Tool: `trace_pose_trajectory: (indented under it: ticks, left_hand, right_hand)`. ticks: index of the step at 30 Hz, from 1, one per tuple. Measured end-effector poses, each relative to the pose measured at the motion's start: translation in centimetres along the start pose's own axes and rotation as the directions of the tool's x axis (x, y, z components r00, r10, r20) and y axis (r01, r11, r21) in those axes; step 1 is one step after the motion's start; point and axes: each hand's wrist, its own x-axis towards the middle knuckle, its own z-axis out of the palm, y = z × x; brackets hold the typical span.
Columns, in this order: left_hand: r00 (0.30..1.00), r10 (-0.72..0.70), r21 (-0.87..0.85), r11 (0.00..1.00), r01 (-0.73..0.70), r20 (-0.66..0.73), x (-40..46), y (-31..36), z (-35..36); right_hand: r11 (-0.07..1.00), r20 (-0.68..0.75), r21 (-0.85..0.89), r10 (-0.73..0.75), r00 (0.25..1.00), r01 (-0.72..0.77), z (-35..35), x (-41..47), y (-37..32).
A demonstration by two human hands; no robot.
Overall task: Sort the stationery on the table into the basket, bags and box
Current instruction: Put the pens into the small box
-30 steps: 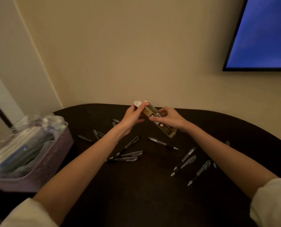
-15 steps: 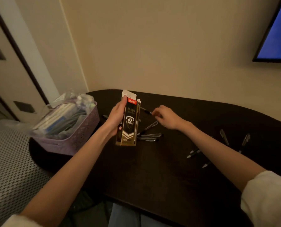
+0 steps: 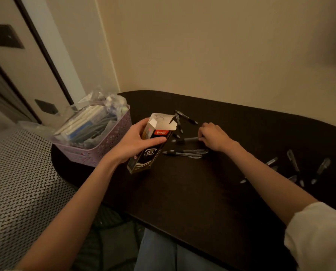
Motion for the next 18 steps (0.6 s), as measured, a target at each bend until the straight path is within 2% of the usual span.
trace_pose_trajectory:
  ticks: [2, 5, 7, 9, 11, 13, 15, 18]
  left_hand:
    - [1.000, 0.015, 0.032, 0.999, -0.015, -0.012, -0.2, -0.4, -0.4]
    - [0.997, 0.048, 0.069, 0.997, -0.044, -0.055, -0.3, -0.7, -0.7]
    - [0.992, 0.084, 0.111, 0.991, -0.074, -0.090, -0.2, -0.7, -0.9]
    - [0.985, 0.135, 0.169, 0.979, -0.115, -0.110, 0.0, -0.7, -0.9]
    - [0.977, 0.173, 0.190, 0.971, -0.147, -0.126, 0.1, -0.7, -0.9]
    - [0.968, 0.197, 0.196, 0.966, -0.165, -0.153, 0.2, -0.9, -1.0]
    - [0.955, 0.238, 0.225, 0.954, -0.196, -0.176, 0.3, -1.1, -1.2]
    - [0.948, 0.259, 0.240, 0.947, -0.213, -0.183, 0.6, -1.5, -1.3]
  right_hand:
    - [0.987, -0.047, 0.160, 0.037, 0.998, -0.029, -0.7, -0.2, -0.1]
    - [0.879, -0.213, 0.477, 0.109, 0.971, 0.006, -2.9, -1.0, -1.0]
    - [0.749, -0.344, 0.652, 0.151, 0.927, 0.120, -5.0, -2.0, -2.1]
    - [0.566, -0.403, 0.787, 0.174, 0.898, 0.244, -7.1, -3.4, -3.2]
    - [0.430, -0.430, 0.841, 0.163, 0.888, 0.328, -8.6, -4.7, -4.1]
    - [0.367, -0.463, 0.848, 0.160, 0.872, 0.383, -9.6, -5.6, -4.6]
    - [0.366, -0.515, 0.824, 0.165, 0.841, 0.433, -10.3, -6.3, -5.0]
    - [0.420, -0.563, 0.776, 0.125, 0.817, 0.471, -11.0, -7.3, -5.5]
